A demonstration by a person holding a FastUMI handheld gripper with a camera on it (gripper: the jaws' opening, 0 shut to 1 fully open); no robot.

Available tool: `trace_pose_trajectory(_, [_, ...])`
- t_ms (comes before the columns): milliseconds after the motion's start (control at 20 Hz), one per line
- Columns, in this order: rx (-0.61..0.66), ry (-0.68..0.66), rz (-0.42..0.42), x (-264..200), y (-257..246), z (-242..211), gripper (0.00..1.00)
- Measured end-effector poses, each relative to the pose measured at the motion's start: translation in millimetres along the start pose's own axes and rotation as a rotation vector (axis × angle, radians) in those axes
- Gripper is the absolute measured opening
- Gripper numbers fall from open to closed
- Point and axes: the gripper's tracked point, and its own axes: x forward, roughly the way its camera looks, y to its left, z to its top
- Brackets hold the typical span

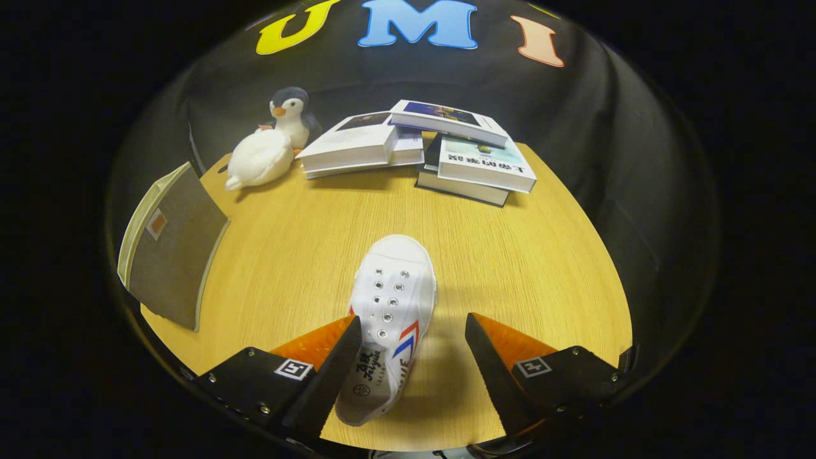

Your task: Open the storage box then place both shoes into the box .Put the left shoe in first, then the right shoe, with the right side of both shoes facing outward in a uniform manner.

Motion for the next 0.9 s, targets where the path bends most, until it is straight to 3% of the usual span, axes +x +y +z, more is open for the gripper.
trace_pose_trajectory(200, [0.008, 0.071, 0.014, 17, 2, -26, 0.94])
trace_pose_trajectory(250, [0.033, 0.082, 0.029, 20, 6, -31, 0.88])
trace_pose_trajectory(450, [0.178, 0.122, 0.079, 26, 16, -38, 0.43])
trace_pose_trajectory(550, [0.189, 0.115, 0.071, 29, 13, -37, 0.4])
trace_pose_trajectory(600, [0.192, 0.129, 0.065, 29, 16, -38, 0.23])
trace_pose_trajectory(650, [0.2, 0.133, 0.058, 26, 14, -37, 0.24])
trace_pose_trajectory(700, [0.206, 0.119, -0.019, 37, 4, -43, 0.23])
trace_pose_trajectory(800, [0.237, 0.117, -0.018, 32, 8, -38, 0.0])
trace_pose_trajectory(900, [0.285, 0.122, 0.0, 17, 17, -35, 0.0])
